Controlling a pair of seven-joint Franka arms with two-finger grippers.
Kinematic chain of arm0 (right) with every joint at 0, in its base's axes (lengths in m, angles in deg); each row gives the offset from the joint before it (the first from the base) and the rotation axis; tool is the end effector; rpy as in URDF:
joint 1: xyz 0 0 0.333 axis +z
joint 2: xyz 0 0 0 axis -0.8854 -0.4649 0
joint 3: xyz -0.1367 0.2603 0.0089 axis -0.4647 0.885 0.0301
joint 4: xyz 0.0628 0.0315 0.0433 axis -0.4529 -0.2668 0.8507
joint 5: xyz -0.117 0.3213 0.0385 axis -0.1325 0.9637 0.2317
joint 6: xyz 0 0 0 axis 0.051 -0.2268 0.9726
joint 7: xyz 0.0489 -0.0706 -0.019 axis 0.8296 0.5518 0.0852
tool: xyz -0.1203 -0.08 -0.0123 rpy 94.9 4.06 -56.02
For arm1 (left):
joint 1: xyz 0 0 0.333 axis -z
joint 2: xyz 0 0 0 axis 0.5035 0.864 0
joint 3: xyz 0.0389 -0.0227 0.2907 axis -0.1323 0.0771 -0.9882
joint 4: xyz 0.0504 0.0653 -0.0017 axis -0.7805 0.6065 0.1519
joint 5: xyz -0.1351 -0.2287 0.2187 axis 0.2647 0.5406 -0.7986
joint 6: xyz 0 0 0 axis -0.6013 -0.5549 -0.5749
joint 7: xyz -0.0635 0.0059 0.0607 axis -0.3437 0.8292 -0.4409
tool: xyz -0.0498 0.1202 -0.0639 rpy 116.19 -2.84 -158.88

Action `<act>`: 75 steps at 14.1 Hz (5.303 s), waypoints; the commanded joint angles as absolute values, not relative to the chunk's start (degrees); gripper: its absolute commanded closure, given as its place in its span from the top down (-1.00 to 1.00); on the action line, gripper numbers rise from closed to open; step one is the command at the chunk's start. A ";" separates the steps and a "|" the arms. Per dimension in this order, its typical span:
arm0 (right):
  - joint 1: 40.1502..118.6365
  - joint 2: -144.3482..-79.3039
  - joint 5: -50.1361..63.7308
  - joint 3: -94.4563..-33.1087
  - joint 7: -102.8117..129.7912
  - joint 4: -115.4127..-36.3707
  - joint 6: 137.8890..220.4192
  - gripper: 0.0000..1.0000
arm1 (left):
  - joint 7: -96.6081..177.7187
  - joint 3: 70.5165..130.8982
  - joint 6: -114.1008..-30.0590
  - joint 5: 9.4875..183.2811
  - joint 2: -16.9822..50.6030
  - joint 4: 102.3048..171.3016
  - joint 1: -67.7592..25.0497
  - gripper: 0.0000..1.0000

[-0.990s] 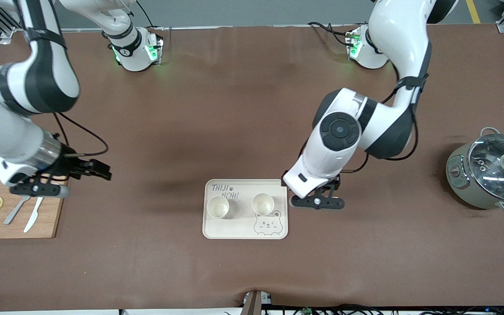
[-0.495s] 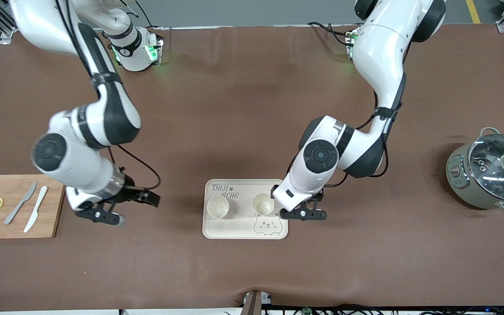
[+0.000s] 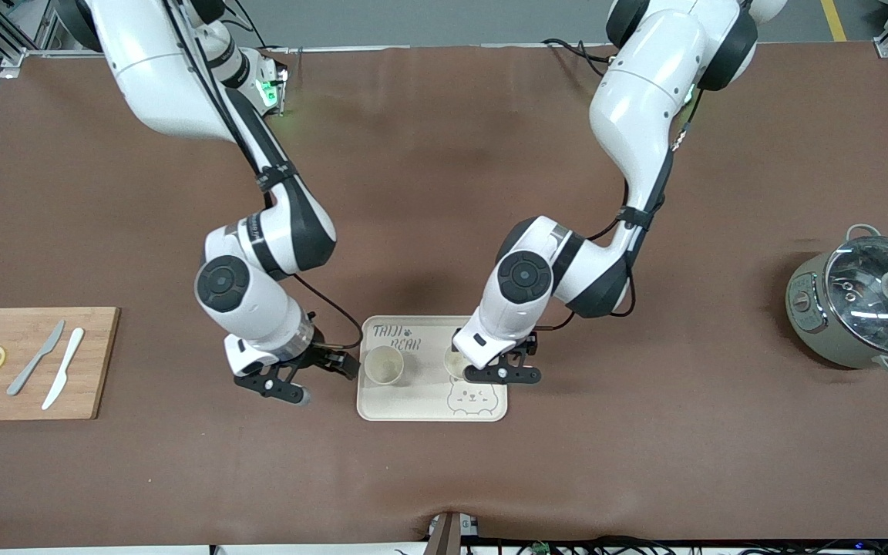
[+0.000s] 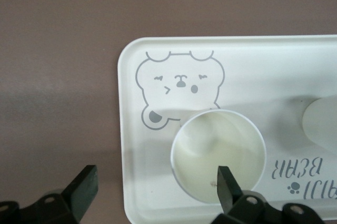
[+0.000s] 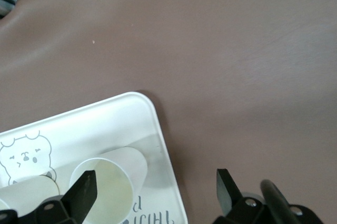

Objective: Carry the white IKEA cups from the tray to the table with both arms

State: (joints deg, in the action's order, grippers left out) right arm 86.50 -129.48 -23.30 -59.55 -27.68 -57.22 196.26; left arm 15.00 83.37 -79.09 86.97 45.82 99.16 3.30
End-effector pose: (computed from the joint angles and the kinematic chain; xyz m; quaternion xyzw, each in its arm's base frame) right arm 0.6400 0.2806 0.2720 -0.9836 0.1462 -0.0645 0.0837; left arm 0.6037 -0.4091 0.2283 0.9977 -0.0193 0.0524 0.0378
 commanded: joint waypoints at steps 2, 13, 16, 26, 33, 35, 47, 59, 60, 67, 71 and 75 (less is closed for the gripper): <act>88.22 -132.74 -25.83 -60.09 -29.34 -55.09 197.56 1.00 | 13.52 80.72 -80.68 87.22 48.58 97.65 5.72 1.00; 91.83 -136.35 -31.79 -60.00 -31.09 -55.18 200.38 -0.11 | 10.27 80.98 -82.62 89.33 49.11 98.44 5.54 -1.00; 91.56 -136.00 -31.81 -60.09 -30.83 -55.09 200.12 -0.80 | 10.18 80.98 -82.62 89.06 49.02 98.44 5.54 -1.00; 86.04 -133.98 -30.93 -59.91 -23.48 -49.29 191.16 -1.00 | 13.67 80.62 -65.78 86.78 38.76 99.49 1.86 -1.00; 75.06 -131.34 -30.75 -59.83 0.60 -49.55 190.89 -1.00 | 29.76 80.71 -68.87 86.43 12.07 131.41 -4.29 -1.00; 71.80 -131.34 -30.75 -59.74 7.02 -49.73 189.92 -1.00 | 32.84 80.71 -78.18 86.34 3.27 146.09 -6.05 -1.00; 58.87 -133.80 -18.36 -59.83 30.78 -52.19 190.62 -1.00 | 41.47 81.15 -105.45 84.58 -9.44 181.05 -12.30 -1.00; 60.27 -136.09 -18.97 -59.92 30.25 -53.77 191.94 0.14 | 44.46 81.24 -119.62 84.67 3.14 180.80 -15.64 -0.88; 60.27 -136.00 -19.06 -59.92 30.25 -53.77 191.94 0.64 | 44.72 81.24 -119.62 84.67 3.14 180.44 -15.55 0.98; 60.53 -132.05 -19.24 -60.35 30.26 -53.69 190.98 1.00 | 47.18 81.33 -108.24 84.76 -4.31 178.61 -18.19 1.00; 60.36 -126.70 -19.50 -60.79 27.89 -53.69 185.19 1.00 | 46.48 81.33 -87.42 85.28 -7.84 167.55 -18.01 1.00; 60.45 -119.67 -22.66 -61.94 21.58 -53.69 176.76 1.00 | 46.30 80.98 -76.31 85.55 -7.41 154.19 -18.19 1.00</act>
